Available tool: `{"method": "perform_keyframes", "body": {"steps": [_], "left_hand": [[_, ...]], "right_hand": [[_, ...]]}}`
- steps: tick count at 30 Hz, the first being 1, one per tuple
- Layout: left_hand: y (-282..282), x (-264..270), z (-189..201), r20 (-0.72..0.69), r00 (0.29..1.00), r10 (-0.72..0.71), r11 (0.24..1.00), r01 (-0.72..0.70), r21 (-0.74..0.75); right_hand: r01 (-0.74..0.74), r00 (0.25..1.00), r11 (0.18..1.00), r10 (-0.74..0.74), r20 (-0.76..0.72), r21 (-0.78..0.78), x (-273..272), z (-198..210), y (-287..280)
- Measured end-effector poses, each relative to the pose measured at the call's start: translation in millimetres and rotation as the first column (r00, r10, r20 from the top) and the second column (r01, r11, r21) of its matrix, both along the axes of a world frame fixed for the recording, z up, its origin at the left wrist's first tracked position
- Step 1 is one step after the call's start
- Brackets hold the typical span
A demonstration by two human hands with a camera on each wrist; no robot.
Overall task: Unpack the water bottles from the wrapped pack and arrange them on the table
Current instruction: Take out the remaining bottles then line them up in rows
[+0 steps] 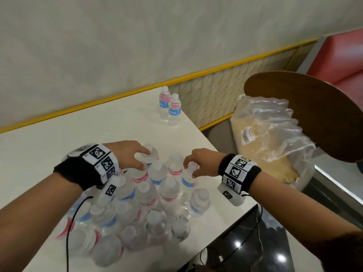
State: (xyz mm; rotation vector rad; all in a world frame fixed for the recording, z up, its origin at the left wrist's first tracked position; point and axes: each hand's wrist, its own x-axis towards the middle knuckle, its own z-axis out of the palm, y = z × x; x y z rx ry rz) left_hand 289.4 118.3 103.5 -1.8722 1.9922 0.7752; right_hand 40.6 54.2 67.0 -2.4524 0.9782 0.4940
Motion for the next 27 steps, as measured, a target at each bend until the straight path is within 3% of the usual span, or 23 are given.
{"method": "perform_keyframes", "body": {"steps": [12,17,20,23,27], "left_hand": [[52.3,74.5,-15.4,-0.062,0.977,0.204,0.979,-0.204,0.007],[59.2,83.9,-33.2,-0.179,0.964,0.199,0.975,-0.213,-0.063],[58.2,84.5,-41.2,-0.178,0.970,0.167,0.977,-0.187,-0.103],[59.2,85.7,-50.0,-0.178,0.975,0.135,0.984,-0.153,-0.092],[53.9,87.2,-54.3,-0.230,0.951,0.206,0.974,-0.222,-0.048]], "right_hand": [[0.326,0.943,0.927,-0.333,-0.008,-0.183,16.7,7.2,-67.5],[0.380,0.922,0.899,-0.386,0.019,-0.217,41.1,6.2,-96.1],[0.414,0.910,0.881,-0.411,0.060,-0.229,54.1,1.6,-110.8],[0.416,0.909,0.876,-0.412,0.069,-0.244,65.1,-2.7,-122.4],[0.397,0.916,0.863,-0.395,0.075,-0.313,74.5,-6.3,-133.3]]}}
